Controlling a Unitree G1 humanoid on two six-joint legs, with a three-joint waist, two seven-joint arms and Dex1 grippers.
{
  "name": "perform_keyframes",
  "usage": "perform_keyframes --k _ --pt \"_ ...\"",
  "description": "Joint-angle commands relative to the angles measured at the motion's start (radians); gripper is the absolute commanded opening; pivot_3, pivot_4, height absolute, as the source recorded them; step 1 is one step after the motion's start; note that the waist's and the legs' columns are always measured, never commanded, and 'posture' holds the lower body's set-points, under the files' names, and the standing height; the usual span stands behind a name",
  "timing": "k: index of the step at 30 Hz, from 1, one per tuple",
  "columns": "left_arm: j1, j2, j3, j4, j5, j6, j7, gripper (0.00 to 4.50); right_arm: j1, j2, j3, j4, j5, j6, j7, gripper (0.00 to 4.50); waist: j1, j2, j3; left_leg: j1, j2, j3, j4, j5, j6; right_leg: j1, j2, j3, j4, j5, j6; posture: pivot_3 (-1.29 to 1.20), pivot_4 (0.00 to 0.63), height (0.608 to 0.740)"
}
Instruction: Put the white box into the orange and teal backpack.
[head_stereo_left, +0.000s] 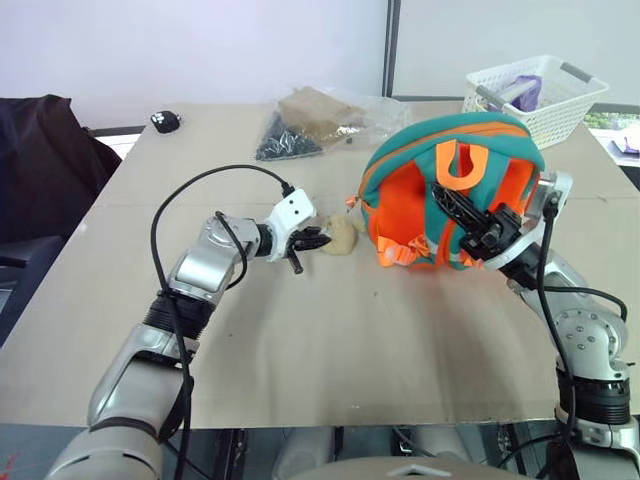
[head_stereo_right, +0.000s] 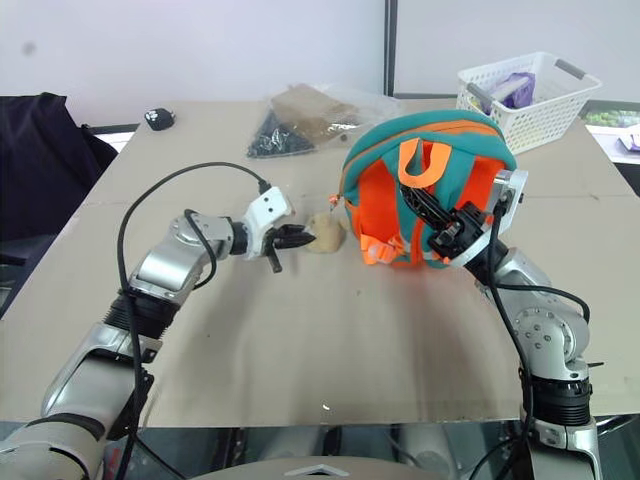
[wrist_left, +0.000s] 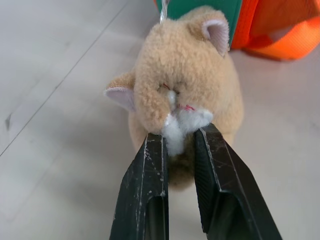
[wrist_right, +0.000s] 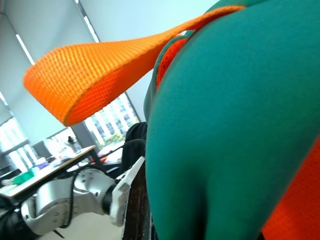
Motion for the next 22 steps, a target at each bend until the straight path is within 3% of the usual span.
perform_keyframes --k 1,2,7,10,12,16,22 --pt "0.029 -0.051 0.068 0.003 -0.053 0.030 0.012 0.16 0.000 -0.027 -0.053 -0.058 0.089 0.022 0.019 1.36 0.001 0.000 0.001 -0.001 0.000 -0.001 0.000 0.000 0.000 0.000 0.000 0.000 0.000 0.000 0.000 0.00 0.150 0.725" --pt "0.033 -0.050 0.082 -0.009 -0.050 0.020 0.008 0.65 0.007 -0.036 -0.057 -0.062 0.092 0.024 0.023 2.00 0.001 0.000 0.001 -0.001 0.000 -0.001 0.000 0.000 0.000 -0.001 0.000 -0.001 -0.001 0.001 -0.001 0.00 0.150 0.725" --pt "0.126 0.038 0.121 -0.127 -0.041 -0.014 -0.033 2.96 0.147 -0.157 -0.095 -0.085 0.024 0.014 0.106 4.32 -0.008 -0.001 0.001 -0.003 0.001 -0.001 -0.004 0.000 0.000 -0.003 -0.003 0.002 -0.004 0.003 -0.003 0.00 0.150 0.725" --pt "0.295 0.067 0.250 -0.306 -0.189 0.040 -0.069 4.39 0.332 -0.268 -0.106 -0.076 -0.123 -0.065 0.243 4.50 -0.009 -0.001 0.001 -0.012 0.001 -0.001 -0.005 0.000 0.000 -0.011 -0.005 0.002 -0.006 0.002 -0.002 0.00 0.150 0.725" --pt "0.452 0.101 0.267 -0.427 -0.177 0.040 -0.056 4.39 0.441 -0.296 -0.098 -0.034 -0.248 -0.183 0.316 4.50 -0.012 -0.001 0.002 -0.022 0.002 0.000 -0.004 0.001 -0.003 -0.022 -0.006 0.002 -0.006 0.002 -0.001 0.00 0.150 0.725" --pt "0.681 0.077 0.261 -0.573 -0.146 0.004 0.020 4.39 0.556 -0.299 -0.069 0.098 -0.441 -0.406 0.417 4.50 -0.007 -0.001 0.002 -0.020 0.001 0.003 -0.006 -0.001 -0.001 -0.021 -0.009 0.006 -0.007 0.001 0.000 0.00 0.150 0.725" --pt "0.861 0.016 0.254 -0.681 -0.120 -0.044 0.121 4.39 0.563 -0.271 -0.065 0.296 -0.568 -0.625 0.478 4.50 -0.002 -0.001 0.003 -0.013 0.001 0.004 -0.004 -0.003 0.004 -0.012 -0.009 0.006 -0.008 -0.003 0.000 0.00 0.150 0.725"
